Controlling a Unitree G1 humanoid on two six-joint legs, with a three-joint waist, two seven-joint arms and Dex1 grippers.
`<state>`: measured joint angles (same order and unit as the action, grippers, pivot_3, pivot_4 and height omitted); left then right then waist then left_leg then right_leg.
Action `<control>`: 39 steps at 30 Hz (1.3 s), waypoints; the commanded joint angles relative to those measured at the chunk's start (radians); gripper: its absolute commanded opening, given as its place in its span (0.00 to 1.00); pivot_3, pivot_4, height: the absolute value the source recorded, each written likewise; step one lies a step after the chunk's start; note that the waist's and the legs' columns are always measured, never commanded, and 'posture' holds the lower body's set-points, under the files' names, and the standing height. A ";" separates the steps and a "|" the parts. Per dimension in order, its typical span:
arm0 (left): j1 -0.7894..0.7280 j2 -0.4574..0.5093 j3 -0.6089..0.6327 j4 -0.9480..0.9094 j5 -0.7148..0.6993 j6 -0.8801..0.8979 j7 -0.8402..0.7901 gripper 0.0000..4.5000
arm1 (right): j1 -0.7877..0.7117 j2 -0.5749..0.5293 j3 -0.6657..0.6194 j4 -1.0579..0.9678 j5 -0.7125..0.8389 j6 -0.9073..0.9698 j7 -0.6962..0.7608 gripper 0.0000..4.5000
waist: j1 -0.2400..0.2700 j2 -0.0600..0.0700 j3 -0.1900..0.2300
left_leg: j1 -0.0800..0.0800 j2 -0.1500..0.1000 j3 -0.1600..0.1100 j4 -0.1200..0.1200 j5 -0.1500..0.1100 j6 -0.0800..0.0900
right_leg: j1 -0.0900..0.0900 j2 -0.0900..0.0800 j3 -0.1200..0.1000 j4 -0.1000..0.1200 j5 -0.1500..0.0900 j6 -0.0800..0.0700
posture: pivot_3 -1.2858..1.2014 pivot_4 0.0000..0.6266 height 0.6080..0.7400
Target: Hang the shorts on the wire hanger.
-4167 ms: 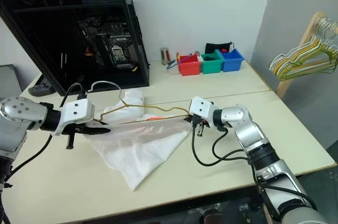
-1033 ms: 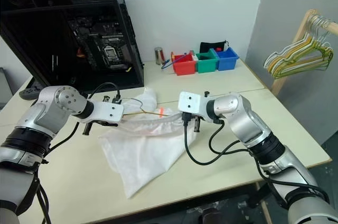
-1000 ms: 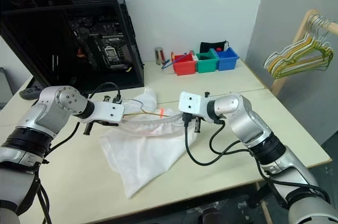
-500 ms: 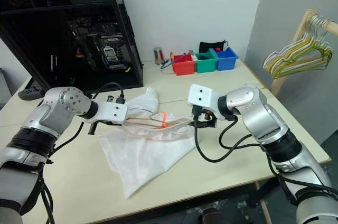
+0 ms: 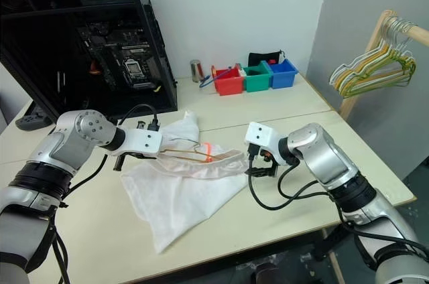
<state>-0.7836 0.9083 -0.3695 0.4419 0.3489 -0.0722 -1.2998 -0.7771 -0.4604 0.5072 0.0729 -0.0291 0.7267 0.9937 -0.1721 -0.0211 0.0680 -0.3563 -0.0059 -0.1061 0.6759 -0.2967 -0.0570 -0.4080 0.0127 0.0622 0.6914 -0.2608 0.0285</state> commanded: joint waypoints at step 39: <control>-0.001 0.017 0.059 -0.047 -0.051 0.011 0.064 0.05 | -0.100 0.266 -0.024 0.494 -0.153 -0.341 -0.167 0.01 | 0.009 0.000 -0.001 | 0.003 -0.001 -0.002 0.000 0.000 0.000 | 0.002 -0.001 0.000 0.004 0.003 -0.004 | 0.48 0.00 1.00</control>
<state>-0.7582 0.9293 -0.3409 0.3906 0.3150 -0.0339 -1.2488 -0.8710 -0.1822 0.5156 0.6245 -0.1798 0.3661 0.8265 -0.1629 -0.0212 0.0668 -0.3535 -0.0073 -0.1087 0.6763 -0.2966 -0.0571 -0.4063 0.0117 0.0621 0.6954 -0.2582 0.0243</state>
